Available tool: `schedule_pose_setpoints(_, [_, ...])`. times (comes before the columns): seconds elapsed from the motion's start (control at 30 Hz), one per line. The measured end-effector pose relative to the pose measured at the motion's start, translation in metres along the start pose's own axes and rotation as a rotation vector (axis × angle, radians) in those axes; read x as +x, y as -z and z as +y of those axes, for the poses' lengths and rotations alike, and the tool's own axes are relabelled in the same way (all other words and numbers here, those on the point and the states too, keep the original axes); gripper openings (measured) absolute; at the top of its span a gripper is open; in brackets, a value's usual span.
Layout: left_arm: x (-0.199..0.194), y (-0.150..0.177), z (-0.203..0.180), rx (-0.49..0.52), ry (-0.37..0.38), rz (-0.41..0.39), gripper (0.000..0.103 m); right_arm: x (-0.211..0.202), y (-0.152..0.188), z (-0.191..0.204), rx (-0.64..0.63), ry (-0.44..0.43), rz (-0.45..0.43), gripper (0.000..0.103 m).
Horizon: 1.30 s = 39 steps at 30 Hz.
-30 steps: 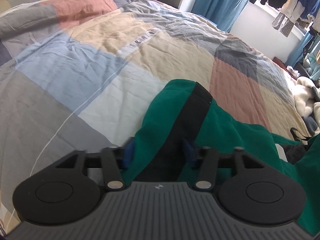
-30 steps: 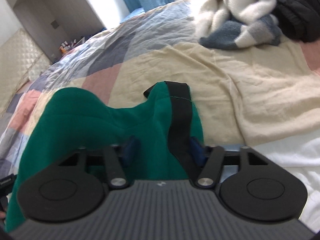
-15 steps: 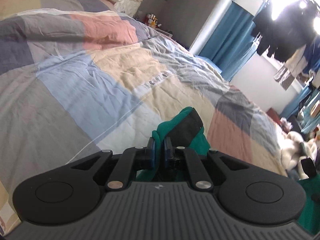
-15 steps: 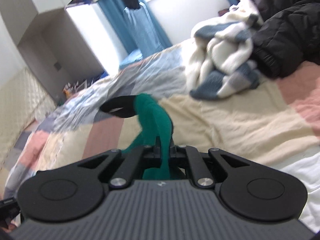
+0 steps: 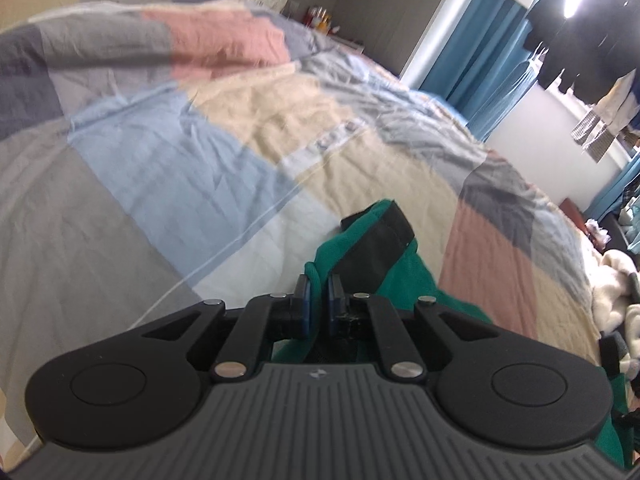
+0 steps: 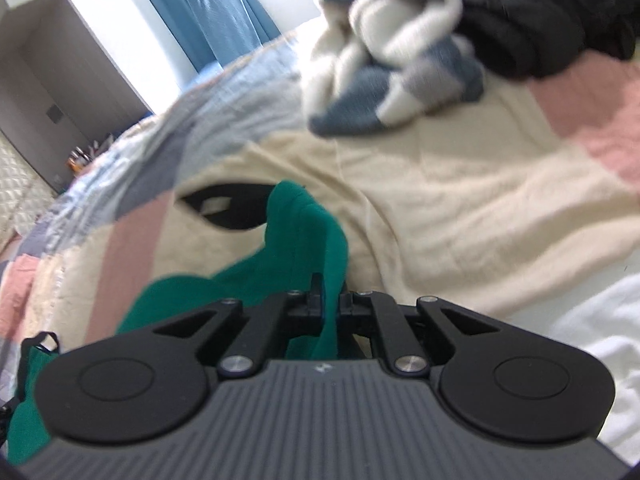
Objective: Fold large clothes
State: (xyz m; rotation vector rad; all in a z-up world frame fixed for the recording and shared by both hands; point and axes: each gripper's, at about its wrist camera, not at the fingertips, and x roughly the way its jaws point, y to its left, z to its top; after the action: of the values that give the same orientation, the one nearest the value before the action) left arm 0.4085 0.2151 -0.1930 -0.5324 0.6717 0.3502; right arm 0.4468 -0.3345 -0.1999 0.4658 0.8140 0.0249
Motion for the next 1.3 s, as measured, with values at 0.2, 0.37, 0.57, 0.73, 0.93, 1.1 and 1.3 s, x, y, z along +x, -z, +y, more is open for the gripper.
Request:
schedule_pose_setpoints(0.2, [0.0, -0.002, -0.001, 0.019, 0.007, 0.02, 0.013, -0.002, 0.001, 0.001, 0.008, -0.012, 0.017, 0.008])
schedule_pose_setpoints(0.37, [-0.015, -0.005, 0.001, 0.01, 0.016, 0.003, 0.03, -0.015, 0.005, 0.016, -0.052, -0.002, -0.003, 0.011])
schedule_pose_setpoints(0.57, [-0.06, 0.001, -0.003, 0.035, 0.04, -0.094, 0.045, -0.044, 0.013, 0.037, -0.16, 0.017, -0.045, 0.034])
schedule_pose_setpoints(0.73, [-0.103, 0.016, -0.011, 0.097, 0.087, -0.144, 0.045, -0.083, 0.021, 0.053, -0.223, 0.011, -0.128, 0.047])
schedule_pose_setpoints(0.93, [-0.147, 0.041, -0.029, 0.185, 0.156, -0.161, 0.045, -0.14, 0.039, 0.077, -0.318, -0.002, -0.246, 0.047])
schedule_pose_setpoints(1.1, [-0.181, 0.062, -0.052, 0.269, 0.208, -0.185, 0.045, -0.179, 0.069, 0.09, -0.351, -0.058, -0.279, 0.047])
schedule_pose_setpoints(1.3, [-0.214, 0.093, -0.076, 0.359, 0.271, -0.186, 0.045, -0.207, 0.108, 0.1, -0.373, -0.142, -0.252, 0.047])
